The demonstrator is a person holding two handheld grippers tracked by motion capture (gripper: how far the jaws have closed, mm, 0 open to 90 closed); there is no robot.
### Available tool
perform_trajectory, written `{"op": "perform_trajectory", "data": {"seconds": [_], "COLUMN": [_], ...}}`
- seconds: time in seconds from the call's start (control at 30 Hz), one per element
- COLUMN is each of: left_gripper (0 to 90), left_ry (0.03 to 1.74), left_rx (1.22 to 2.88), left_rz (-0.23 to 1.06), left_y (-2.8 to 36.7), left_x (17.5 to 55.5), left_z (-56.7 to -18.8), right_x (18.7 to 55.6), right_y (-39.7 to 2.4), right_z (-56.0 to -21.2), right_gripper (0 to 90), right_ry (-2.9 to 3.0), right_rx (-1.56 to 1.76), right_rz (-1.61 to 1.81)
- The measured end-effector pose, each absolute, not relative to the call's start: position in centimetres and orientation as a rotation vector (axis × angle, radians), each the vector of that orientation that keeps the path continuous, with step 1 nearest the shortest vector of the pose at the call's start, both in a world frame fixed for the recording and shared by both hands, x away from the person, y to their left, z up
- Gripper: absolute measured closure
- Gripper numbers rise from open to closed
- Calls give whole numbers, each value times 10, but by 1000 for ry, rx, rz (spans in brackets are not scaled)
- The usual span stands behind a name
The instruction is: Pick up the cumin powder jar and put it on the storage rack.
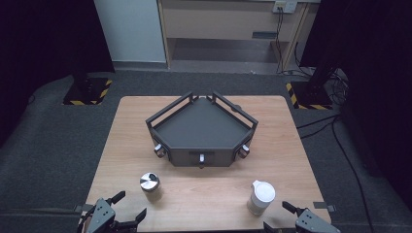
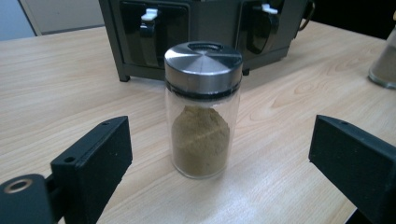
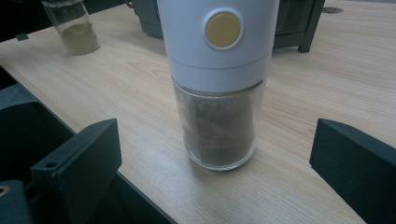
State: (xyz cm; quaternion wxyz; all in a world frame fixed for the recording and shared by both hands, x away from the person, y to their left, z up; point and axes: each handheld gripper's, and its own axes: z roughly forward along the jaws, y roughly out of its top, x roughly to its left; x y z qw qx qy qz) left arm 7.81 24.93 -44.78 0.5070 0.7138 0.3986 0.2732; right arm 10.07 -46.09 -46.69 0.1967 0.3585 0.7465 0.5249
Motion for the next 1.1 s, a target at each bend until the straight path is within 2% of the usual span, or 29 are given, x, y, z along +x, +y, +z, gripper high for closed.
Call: {"op": "perform_trajectory", "data": {"seconds": [0.8, 1.1], "left_gripper": [52, 51], "left_ry": [964, 941], "left_rx": [1752, 1788], "left_rz": [652, 617], "left_y": [249, 246], "left_x": [102, 122], "left_z": [-444, -445], "right_x": [100, 101], "right_y": [-465, -464], "right_z": [-468, -468], "right_gripper": [24, 24], "right_ry": [2081, 2090], "right_rx": [1022, 1019], "right_rz": [1487, 1482]}}
